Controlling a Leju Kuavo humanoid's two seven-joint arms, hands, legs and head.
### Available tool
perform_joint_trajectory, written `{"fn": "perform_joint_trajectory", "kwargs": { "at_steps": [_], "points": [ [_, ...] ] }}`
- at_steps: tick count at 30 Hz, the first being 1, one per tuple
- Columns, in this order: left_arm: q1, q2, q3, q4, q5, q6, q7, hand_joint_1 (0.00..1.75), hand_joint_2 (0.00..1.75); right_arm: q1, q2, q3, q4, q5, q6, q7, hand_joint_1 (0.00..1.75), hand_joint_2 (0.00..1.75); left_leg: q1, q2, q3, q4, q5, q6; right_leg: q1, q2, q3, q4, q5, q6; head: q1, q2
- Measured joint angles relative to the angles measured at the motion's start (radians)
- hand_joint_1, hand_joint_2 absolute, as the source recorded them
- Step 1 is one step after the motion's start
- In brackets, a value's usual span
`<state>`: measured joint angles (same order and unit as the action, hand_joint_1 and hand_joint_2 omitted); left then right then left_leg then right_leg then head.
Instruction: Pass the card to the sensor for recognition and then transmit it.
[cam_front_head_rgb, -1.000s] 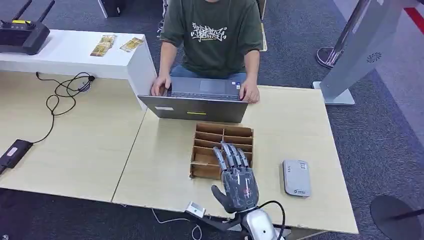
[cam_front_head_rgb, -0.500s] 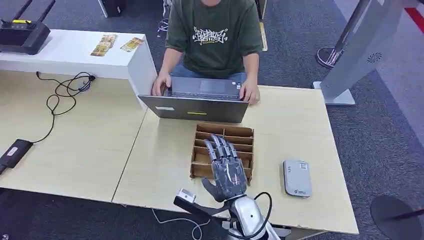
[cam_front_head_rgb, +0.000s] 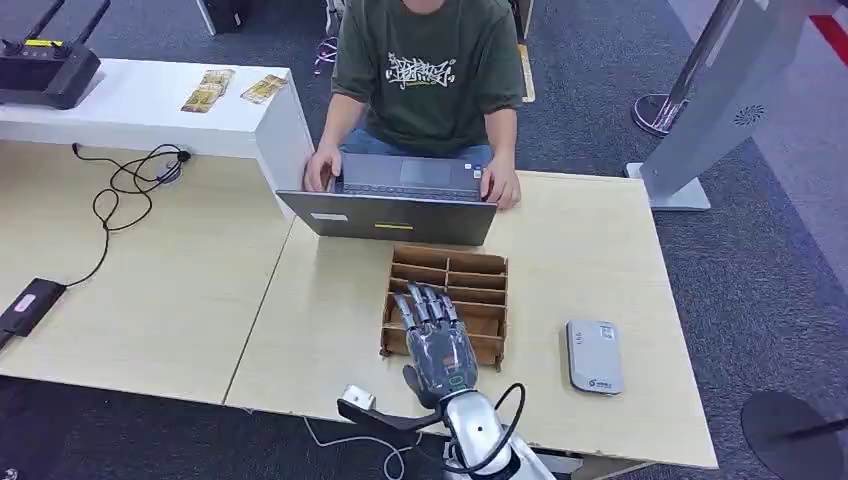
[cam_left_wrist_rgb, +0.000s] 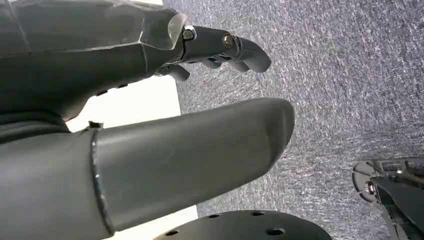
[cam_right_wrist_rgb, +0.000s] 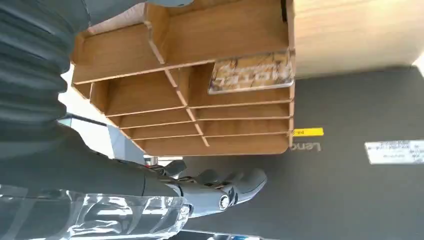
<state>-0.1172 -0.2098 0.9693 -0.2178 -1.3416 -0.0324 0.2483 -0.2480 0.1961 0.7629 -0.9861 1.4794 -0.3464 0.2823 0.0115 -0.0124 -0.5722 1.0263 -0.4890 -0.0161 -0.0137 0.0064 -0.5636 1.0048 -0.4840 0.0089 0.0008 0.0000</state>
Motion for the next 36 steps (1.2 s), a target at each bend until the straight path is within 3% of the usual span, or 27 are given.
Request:
{"fn": "perform_joint_trajectory", "kwargs": {
  "at_steps": [16,36],
  "points": [
    [-0.002,0.000,0.013,0.001,0.002,-0.001,0.010,0.00,0.00,-0.024,0.013,0.036,0.058,-0.037,0.058,0.038,0.00,1.75,0.000,0.000,-0.001,0.000,0.000,0.000,0.000,0.000,0.000,0.000,0.000,0.000,0.000,0.000],
    [-0.012,0.000,0.014,0.001,-0.024,-0.019,0.012,0.00,0.00,-0.134,0.053,0.074,0.224,-0.085,-0.005,0.086,0.00,1.75,0.000,-0.001,-0.001,0.000,0.000,0.000,0.000,-0.001,0.000,0.000,0.000,0.000,0.000,0.000]
  ]
}}
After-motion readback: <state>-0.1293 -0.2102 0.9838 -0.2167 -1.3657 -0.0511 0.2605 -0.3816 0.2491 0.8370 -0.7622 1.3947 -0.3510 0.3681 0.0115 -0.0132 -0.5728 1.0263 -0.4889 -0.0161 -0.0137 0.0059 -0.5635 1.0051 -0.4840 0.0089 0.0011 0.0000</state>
